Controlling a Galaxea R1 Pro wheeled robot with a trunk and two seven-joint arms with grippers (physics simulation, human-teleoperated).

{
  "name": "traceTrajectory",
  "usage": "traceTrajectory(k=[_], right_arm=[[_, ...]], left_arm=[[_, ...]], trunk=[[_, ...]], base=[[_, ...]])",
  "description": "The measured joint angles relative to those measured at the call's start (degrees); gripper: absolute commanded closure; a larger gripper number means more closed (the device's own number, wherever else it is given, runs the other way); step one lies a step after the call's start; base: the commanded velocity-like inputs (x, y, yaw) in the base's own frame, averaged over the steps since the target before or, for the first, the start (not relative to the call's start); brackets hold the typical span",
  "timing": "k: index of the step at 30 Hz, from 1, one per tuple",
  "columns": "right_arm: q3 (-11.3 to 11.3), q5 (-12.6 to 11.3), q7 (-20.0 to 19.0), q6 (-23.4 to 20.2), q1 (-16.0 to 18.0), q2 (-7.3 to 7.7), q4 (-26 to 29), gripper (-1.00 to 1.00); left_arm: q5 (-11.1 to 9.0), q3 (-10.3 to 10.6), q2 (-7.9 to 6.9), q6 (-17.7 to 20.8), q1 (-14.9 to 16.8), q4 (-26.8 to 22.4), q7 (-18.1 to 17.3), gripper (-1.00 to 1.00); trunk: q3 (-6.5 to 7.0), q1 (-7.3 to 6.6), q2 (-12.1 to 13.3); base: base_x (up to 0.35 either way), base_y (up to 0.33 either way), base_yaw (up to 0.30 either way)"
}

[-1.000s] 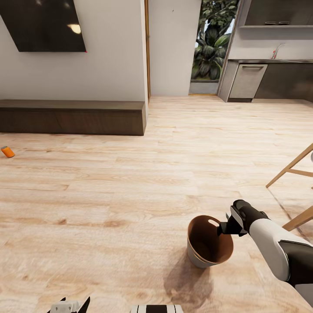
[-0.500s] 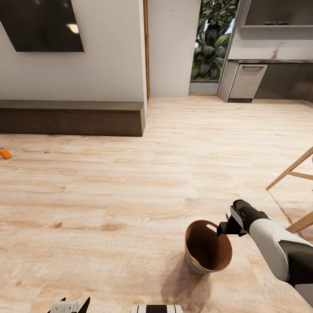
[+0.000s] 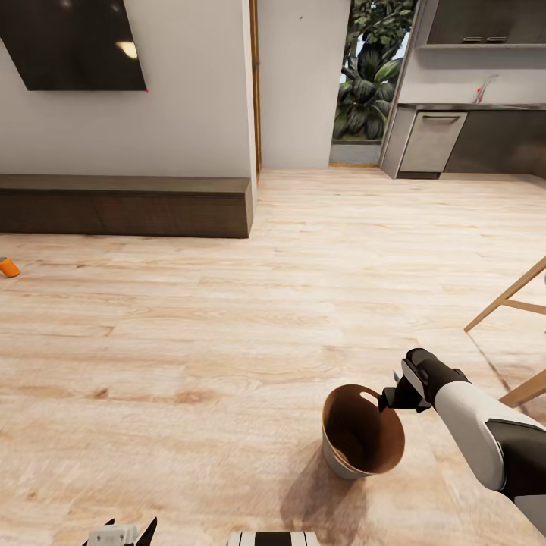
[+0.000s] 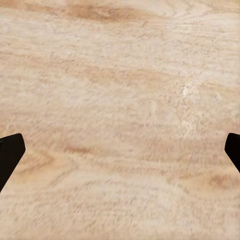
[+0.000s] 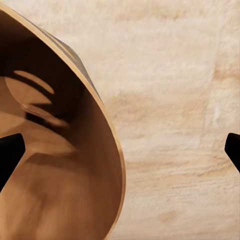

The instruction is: Put the three can of soda from the living room inside the tash can in the kitchen.

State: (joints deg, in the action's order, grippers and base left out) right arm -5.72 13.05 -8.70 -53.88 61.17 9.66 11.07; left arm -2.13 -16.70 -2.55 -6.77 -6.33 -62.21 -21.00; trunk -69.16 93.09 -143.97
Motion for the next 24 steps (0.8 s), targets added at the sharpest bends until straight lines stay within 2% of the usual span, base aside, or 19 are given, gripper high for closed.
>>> traceTrajectory(k=[9, 24], right_arm=[[0.00, 0.01, 0.00, 0.01, 0.00, 0.00, 0.00, -1.00], [0.00, 0.01, 0.00, 0.01, 0.00, -0.07, 0.00, -1.00]], left_arm=[[-0.17, -0.04, 0.04, 0.02, 0.00, -0.07, 0.07, -1.00], [-0.15, -0.09, 0.09, 0.15, 0.00, -0.09, 0.07, -1.00]], trunk=[[0.00, 0.00, 0.00], [-3.32, 0.39, -0.20]], base=[[0.000, 0.000, 0.000], [0.000, 0.000, 0.000]])
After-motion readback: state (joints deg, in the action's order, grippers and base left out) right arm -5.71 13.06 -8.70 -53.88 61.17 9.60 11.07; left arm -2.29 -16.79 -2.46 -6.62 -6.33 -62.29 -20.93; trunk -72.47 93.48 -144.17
